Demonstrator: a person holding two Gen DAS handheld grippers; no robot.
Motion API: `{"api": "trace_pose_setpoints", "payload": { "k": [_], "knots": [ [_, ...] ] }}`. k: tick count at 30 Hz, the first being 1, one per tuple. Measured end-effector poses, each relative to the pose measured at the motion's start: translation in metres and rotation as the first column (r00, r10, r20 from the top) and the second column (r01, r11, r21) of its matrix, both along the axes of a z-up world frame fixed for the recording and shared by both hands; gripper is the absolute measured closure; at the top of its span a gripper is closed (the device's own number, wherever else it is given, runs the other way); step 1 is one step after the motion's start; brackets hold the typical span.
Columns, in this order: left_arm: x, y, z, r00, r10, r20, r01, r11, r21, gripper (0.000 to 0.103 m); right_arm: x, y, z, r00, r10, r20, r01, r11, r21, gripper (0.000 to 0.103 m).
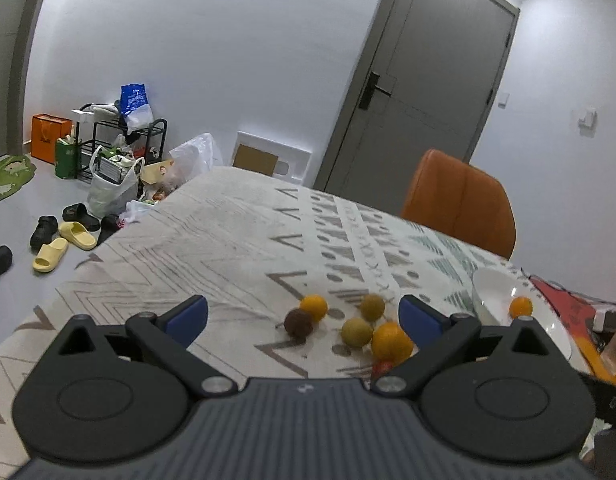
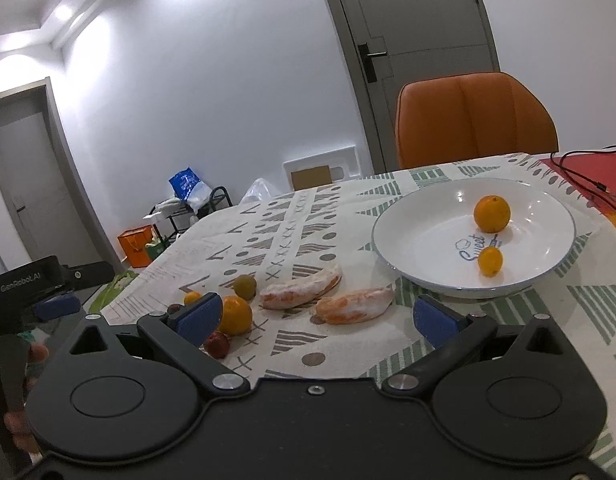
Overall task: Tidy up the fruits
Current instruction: 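Grasp the red fruit with the left gripper while the right tool approaches a peeled fruit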
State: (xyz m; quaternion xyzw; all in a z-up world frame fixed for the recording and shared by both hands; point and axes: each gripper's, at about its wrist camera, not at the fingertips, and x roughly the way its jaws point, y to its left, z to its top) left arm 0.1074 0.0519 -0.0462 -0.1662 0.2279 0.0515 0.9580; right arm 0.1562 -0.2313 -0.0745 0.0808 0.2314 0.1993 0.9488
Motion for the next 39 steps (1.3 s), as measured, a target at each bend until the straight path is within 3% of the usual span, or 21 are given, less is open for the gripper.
{"api": "trace_pose_setpoints", "payload": {
  "k": [14, 22, 24, 28, 33, 34, 39],
  "knots": [
    [0.024, -0.034, -0.023, 0.982, -0.144, -0.123, 0.152, 0.987, 0.061, 0.002, 0.026, 0.006, -0.020, 0.996, -0.023, -0.087, 0.017, 0.997, -0.069, 0.000],
    [0.036, -0.052, -0.028, 0.968, -0.208, -0.142, 0.223, 0.970, 0.097, 0.005, 0.037, 0.005, -0.025, 0.994, -0.023, -0.106, 0.013, 0.996, -0.087, 0.000],
    [0.039, -0.055, -0.030, 0.965, -0.215, -0.151, 0.232, 0.967, 0.106, 0.012, 0.040, 0.003, -0.027, 0.993, -0.022, -0.115, 0.012, 0.996, -0.087, 0.000],
    [0.049, -0.058, -0.036, 0.954, -0.235, -0.185, 0.254, 0.963, 0.086, 0.041, 0.046, 0.003, -0.029, 0.990, -0.008, -0.138, -0.004, 0.996, -0.087, 0.000],
    [0.055, -0.057, -0.038, 0.951, -0.248, -0.186, 0.268, 0.959, 0.096, 0.068, 0.052, 0.004, -0.032, 0.991, -0.006, -0.136, -0.007, 0.995, -0.095, 0.000],
    [0.056, -0.056, -0.038, 0.948, -0.259, -0.186, 0.277, 0.957, 0.083, 0.079, 0.053, 0.005, -0.033, 0.990, -0.005, -0.138, -0.009, 0.995, -0.098, 0.000],
    [0.057, -0.050, -0.037, 0.946, -0.264, -0.189, 0.281, 0.957, 0.069, 0.082, 0.060, 0.011, -0.036, 0.991, -0.006, -0.137, -0.009, 0.993, -0.115, 0.000]
  ]
}}
